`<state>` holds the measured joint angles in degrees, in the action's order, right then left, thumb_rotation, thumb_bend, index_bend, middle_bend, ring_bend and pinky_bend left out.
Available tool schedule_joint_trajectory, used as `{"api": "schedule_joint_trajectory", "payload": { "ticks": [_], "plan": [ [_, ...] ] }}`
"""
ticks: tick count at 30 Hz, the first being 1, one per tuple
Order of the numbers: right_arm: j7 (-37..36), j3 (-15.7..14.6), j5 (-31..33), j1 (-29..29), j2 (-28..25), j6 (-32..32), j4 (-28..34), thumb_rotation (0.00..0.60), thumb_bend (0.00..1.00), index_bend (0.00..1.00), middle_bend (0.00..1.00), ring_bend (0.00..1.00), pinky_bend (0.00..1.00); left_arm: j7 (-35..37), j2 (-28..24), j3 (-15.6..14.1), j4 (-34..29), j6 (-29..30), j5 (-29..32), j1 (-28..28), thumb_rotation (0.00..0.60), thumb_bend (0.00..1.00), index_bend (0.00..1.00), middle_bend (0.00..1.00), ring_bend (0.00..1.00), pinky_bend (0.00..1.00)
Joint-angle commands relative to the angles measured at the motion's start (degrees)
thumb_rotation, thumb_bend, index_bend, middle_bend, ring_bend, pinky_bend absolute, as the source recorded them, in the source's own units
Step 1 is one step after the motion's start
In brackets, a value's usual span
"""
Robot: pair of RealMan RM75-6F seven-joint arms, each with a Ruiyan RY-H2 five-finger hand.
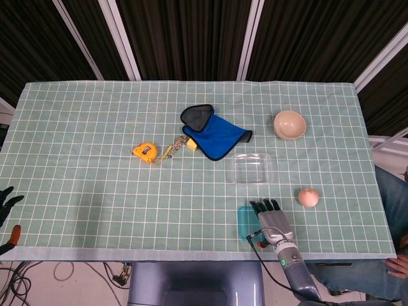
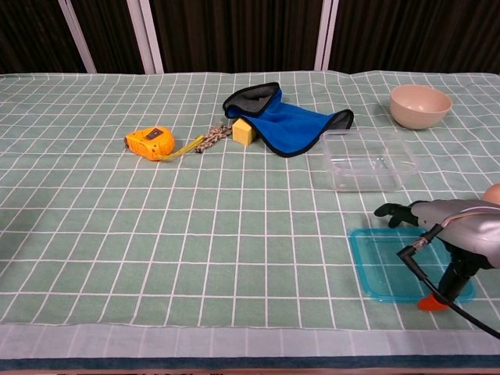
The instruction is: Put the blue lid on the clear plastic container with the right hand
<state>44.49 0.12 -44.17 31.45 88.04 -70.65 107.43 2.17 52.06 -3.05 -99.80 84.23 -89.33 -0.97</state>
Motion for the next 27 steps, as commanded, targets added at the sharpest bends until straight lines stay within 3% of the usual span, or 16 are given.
{"api": "schedule_joint_trajectory", "payload": {
  "ticks": [1, 27],
  "plan": [
    [0.09, 0.01, 0.05, 0.05, 0.05, -0.01, -0.04, 0.600, 0.14, 0.04, 0.18, 0.00, 0.00, 0.00, 0.00, 0.00, 0.02, -0.02, 0.03, 0.00, 0.600, 0.52, 0.15, 0.00, 0.00, 0.00],
    [0.04, 0.36, 0.78, 0.27, 1.14, -0.18, -0.85, 0.600, 0.14, 0.04, 0.20, 0.00, 0.00, 0.04, -0.08, -0.01, -0.09, -0.07, 0.09, 0.03, 0.600, 0.52, 0.15, 0.00, 0.00, 0.00]
  ]
}}
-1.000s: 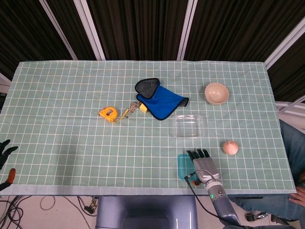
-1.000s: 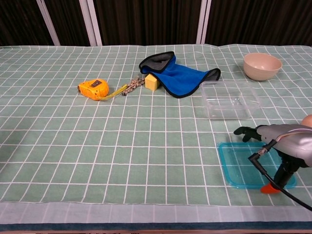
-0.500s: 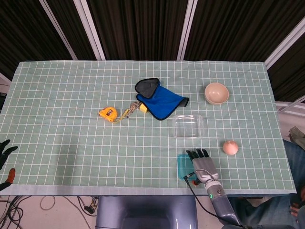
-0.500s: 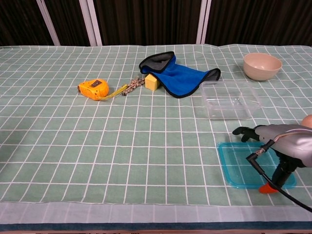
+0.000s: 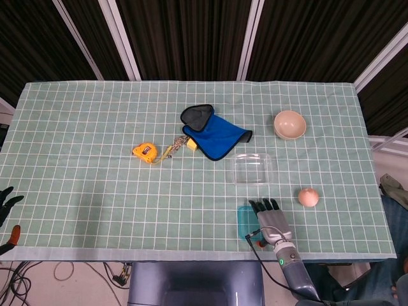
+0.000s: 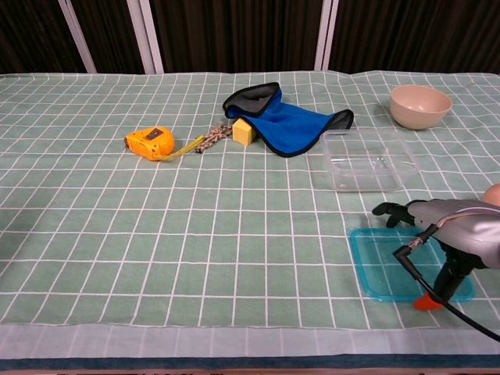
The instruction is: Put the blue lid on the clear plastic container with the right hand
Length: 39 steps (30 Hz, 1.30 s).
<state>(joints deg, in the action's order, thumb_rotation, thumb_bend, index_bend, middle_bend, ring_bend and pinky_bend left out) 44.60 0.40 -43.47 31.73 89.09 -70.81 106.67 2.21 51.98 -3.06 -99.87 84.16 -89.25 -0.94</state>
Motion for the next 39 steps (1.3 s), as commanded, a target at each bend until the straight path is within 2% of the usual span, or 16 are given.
{"api": "schedule_joint_trajectory", "payload": {
  "ticks": [1, 19, 29, 39],
  "plan": [
    [-0.10, 0.14, 0.18, 0.00, 0.14, -0.02, -0.21, 0.600, 0.14, 0.04, 0.20, 0.00, 0.00, 0.02, -0.01, 0.00, -0.03, -0.01, 0.01, 0.00, 0.600, 0.52, 0.15, 0.00, 0.00, 0.00],
    [0.13, -0.40, 1.13, 0.10, 0.49, 0.74, -1.54, 0.600, 0.14, 0.04, 0.21, 0.00, 0.00, -0.03, -0.09, -0.04, -0.17, -0.15, 0.07, -0.01, 0.600, 0.52, 0.15, 0.00, 0.00, 0.00],
    [-1.25, -0.17, 0.74, 0.00, 0.91, 1.46, -2.08, 0.600, 0.14, 0.04, 0.33, 0.03, 0.00, 0.16, -0.21, -0.08, -0.29, -0.12, 0.01, 0.02, 0.600, 0.52, 0.15, 0.00, 0.00, 0.00],
    [-1.58, 0.29, -0.28, 0.32, -0.02, 1.41, -0.41, 0.600, 0.14, 0.05, 0.36, 0.06, 0.00, 0.05, -0.32, -0.24, -0.41, -0.51, 0.04, -0.05, 0.600, 0.52, 0.15, 0.00, 0.00, 0.00]
  ]
}}
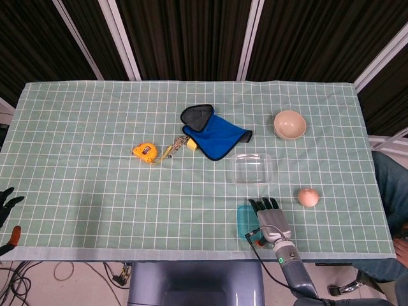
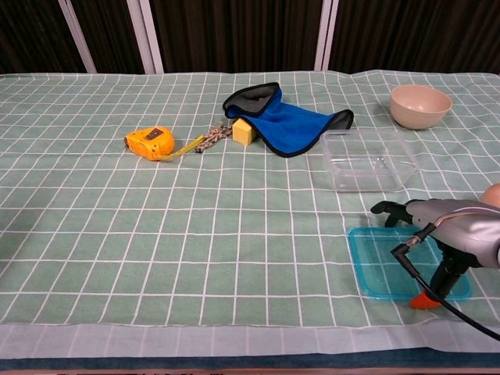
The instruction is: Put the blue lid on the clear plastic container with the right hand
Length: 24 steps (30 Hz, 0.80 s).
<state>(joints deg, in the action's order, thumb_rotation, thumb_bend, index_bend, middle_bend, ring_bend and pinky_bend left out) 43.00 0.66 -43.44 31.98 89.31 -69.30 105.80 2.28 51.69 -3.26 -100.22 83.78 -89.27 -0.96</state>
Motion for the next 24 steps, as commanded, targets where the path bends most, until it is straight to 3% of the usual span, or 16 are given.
{"api": "schedule_joint_trajectory", "payload": {
  "ticks": [1, 24],
  "plan": [
    [0.00, 0.06, -0.41, 0.10, -0.38, -0.15, 0.77, 0.600, 0.14, 0.05, 0.36, 0.06, 0.00, 0.05, -0.07, -0.08, -0.15, -0.24, 0.11, -0.04, 0.600, 0.52, 0.15, 0.00, 0.00, 0.00],
    [-0.47, 1.12, -1.31, 0.74, -0.93, -0.92, 2.36, 0.600, 0.14, 0.05, 0.37, 0.07, 0.00, 0.58, -0.25, 0.04, -0.37, -0.09, 0.27, 0.00, 0.600, 0.52, 0.15, 0.00, 0.00, 0.00]
  ]
}}
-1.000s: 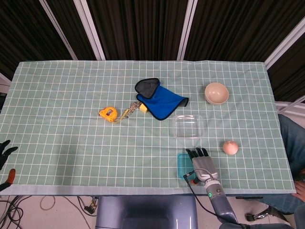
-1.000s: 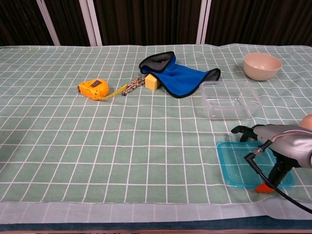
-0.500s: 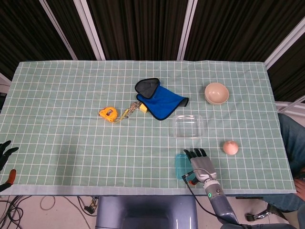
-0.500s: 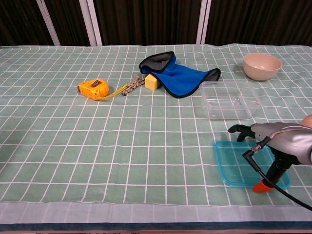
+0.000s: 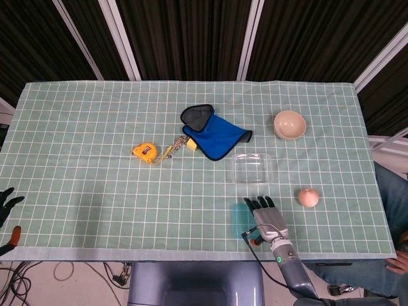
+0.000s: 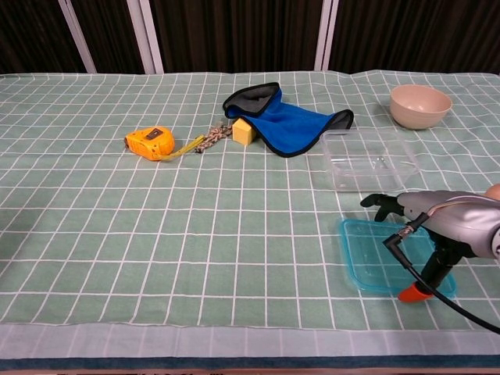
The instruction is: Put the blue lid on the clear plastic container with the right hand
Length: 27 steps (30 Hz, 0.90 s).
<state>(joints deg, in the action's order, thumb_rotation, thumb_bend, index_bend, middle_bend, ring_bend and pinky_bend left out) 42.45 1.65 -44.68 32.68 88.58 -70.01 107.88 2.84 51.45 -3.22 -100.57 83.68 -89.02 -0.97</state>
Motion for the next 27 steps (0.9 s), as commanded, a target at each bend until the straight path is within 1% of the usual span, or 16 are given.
{"api": "schedule_joint_trajectory", "payload": {
  "ticks": [1, 10, 22, 27],
  "plan": [
    [0.11, 0.22, -0.14, 0.07, -0.29, -0.34, 0.47, 0.600, 0.14, 0.05, 0.37, 0.07, 0.00, 0.01, -0.02, 0.01, -0.03, 0.01, 0.03, 0.01, 0.600, 0.52, 0.15, 0.00, 0.00, 0.00],
    [1.08, 1.16, -0.99, 0.26, -2.71, -2.54, 4.29, 0.600, 0.14, 0.05, 0.37, 0.07, 0.00, 0.10, -0.06, -0.03, -0.08, 0.10, -0.10, 0.05, 0.600, 0.52, 0.15, 0.00, 0.00, 0.00],
    [-0.03, 3.94, -1.38, -0.07, -8.17, -5.56, 10.77, 0.600, 0.14, 0.05, 0.37, 0.07, 0.00, 0.22, -0.14, -0.06, -0.24, 0.23, -0.26, 0.10, 0.600, 0.52, 0.15, 0.00, 0.00, 0.00],
    [-0.58, 5.58, -1.74, -0.10, -11.21, -6.85, 13.34, 0.600, 0.14, 0.05, 0.37, 0.07, 0.00, 0.18, -0.11, -0.09, -0.26, 0.21, -0.26, 0.13, 0.600, 0.52, 0.15, 0.00, 0.00, 0.00]
  ]
}}
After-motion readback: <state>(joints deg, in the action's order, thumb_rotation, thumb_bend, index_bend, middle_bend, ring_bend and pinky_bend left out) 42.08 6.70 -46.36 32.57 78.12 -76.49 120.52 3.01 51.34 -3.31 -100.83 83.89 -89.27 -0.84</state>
